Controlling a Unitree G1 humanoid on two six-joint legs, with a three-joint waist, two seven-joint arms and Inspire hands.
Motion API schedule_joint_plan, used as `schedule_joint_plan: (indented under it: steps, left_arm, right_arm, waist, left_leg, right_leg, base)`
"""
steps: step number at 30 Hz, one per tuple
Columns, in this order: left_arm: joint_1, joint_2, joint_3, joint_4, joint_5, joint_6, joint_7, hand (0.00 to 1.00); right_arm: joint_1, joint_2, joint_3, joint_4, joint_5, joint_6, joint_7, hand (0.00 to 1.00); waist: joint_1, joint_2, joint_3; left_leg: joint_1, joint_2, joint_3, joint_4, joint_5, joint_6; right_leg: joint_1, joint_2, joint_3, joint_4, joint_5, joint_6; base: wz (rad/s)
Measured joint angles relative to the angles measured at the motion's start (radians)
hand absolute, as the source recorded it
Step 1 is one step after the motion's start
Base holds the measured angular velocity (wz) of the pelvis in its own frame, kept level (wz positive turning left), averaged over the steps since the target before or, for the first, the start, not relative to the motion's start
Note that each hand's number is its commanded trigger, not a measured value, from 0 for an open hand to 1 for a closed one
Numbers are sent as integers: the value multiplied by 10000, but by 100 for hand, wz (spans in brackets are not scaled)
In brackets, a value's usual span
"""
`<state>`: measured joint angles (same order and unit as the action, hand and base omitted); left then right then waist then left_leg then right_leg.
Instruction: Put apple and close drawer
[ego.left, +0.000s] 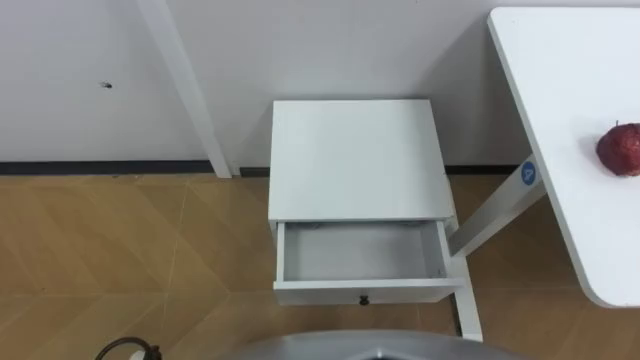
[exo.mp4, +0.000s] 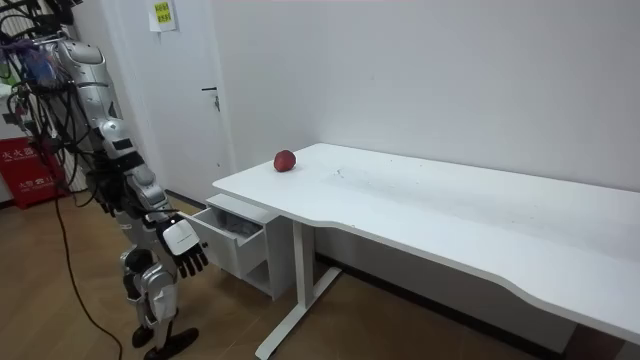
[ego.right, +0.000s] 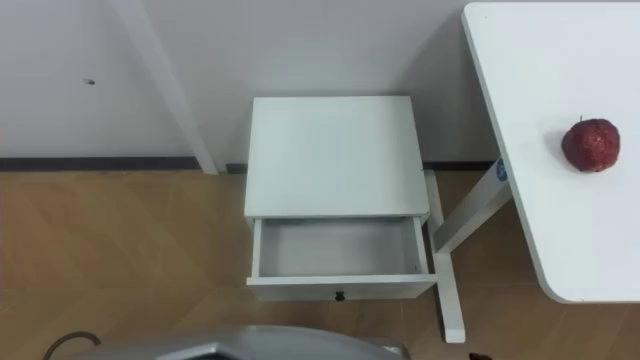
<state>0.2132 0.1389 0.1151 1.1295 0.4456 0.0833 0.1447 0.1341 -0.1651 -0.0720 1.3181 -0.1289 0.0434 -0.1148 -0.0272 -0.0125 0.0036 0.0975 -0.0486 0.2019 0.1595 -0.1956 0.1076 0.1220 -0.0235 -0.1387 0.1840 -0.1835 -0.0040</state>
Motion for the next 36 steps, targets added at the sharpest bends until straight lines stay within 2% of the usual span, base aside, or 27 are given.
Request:
schedule_joint_plan:
  steps: [7,10,13,17,19,22,23,27,30,32,35,36]
  left_arm:
    - [-2,0,6,-2,5,-2,-1,0]
    - [-2,1,6,-2,1,-8,0,0]
    - [-2,3,14,-3,-2,-14,0,0]
    - [9,-19,249,1,-3,-55,3,0]
    - [91,19,481,-21,-29,-151,16,0]
    - [216,66,859,-58,-66,-288,23,0]
    - [209,66,1077,-80,-79,-402,43,0]
    - [342,210,1220,-105,-143,-735,222,0]
    - [340,339,1292,-80,-173,-853,220,0]
    - [336,341,1527,-102,-189,-862,215,0]
    - [341,383,1609,-236,-184,-873,211,0]
    - [440,382,1608,-392,-186,-870,201,0]
  right_arm:
    - [16,0,1,-7,262,-6,-65,0]
    - [16,0,-5,-11,655,-43,-94,0]
    - [44,1,-416,-6,1701,-149,-190,0]
    - [126,5,-1212,-42,4138,-369,-405,0]
    - [135,-1,-1744,-245,5460,-385,-481,0]
    - [213,-25,-2805,-476,7447,-636,-689,0]
    - [261,-26,-3169,-750,8517,-686,-809,0]
    - [267,-30,-4680,-1395,12070,-1006,-1145,0]
    - [285,-31,-5234,-1643,13725,-1243,-1406,0]
    - [323,-26,-5788,-1944,14491,-1309,-1689,0]
    - [331,-72,-6316,-2519,15134,-1656,-2140,0]
    - [310,-74,-6547,-2883,15150,-1729,-2386,0]
  waist:
    - [48,-4,0]
    - [45,-8,3]
    - [20,-17,8]
    - [-41,-65,8]
    - [-180,-92,7]
    - [-514,-105,8]
    - [-540,-152,-22]
    - [-869,-193,-21]
    - [-1059,-269,-11]
    - [-1110,-342,-46]
    - [-1100,-343,-40]
    - [-1128,-399,-68]
  left_leg:
    - [2,0,0,4,0,0]
    - [1,-1,0,9,0,0]
    - [-3,4,40,5,-2,-2]
    - [-3,9,109,3,-18,-18]
    - [-5,14,109,11,-24,-27]
    - [-2,22,189,42,-27,-31]
    - [6,30,267,12,-26,-31]
    - [5,36,428,-78,-26,-30]
    - [-10,44,501,-87,-31,-32]
    - [-38,42,526,-99,-33,-28]
    - [-124,45,600,-106,-36,-22]
    - [-151,43,600,-96,-36,-20]
  right_leg:
    - [1,2,7,3,0,0]
    - [1,3,12,0,-1,1]
    - [-10,3,9,1,-4,6]
    - [-37,47,323,-1,-15,18]
    - [-39,65,289,-4,-16,18]
    - [-78,83,329,-5,-16,18]
    - [-105,85,450,12,-17,17]
    - [-192,125,682,14,-18,17]
    - [-255,157,773,36,-18,17]
    - [-308,161,789,62,-18,17]
    - [-409,157,798,91,-15,20]
    - [-415,156,808,84,-14,22]
  base:
    - [0]
    - [0]
    - [-2]
    - [-6]
    - [-3]
    - [-9]
    - [-15]
    - [-14]
    - [-9]
    - [-6]
    - [-5]
    - [0]
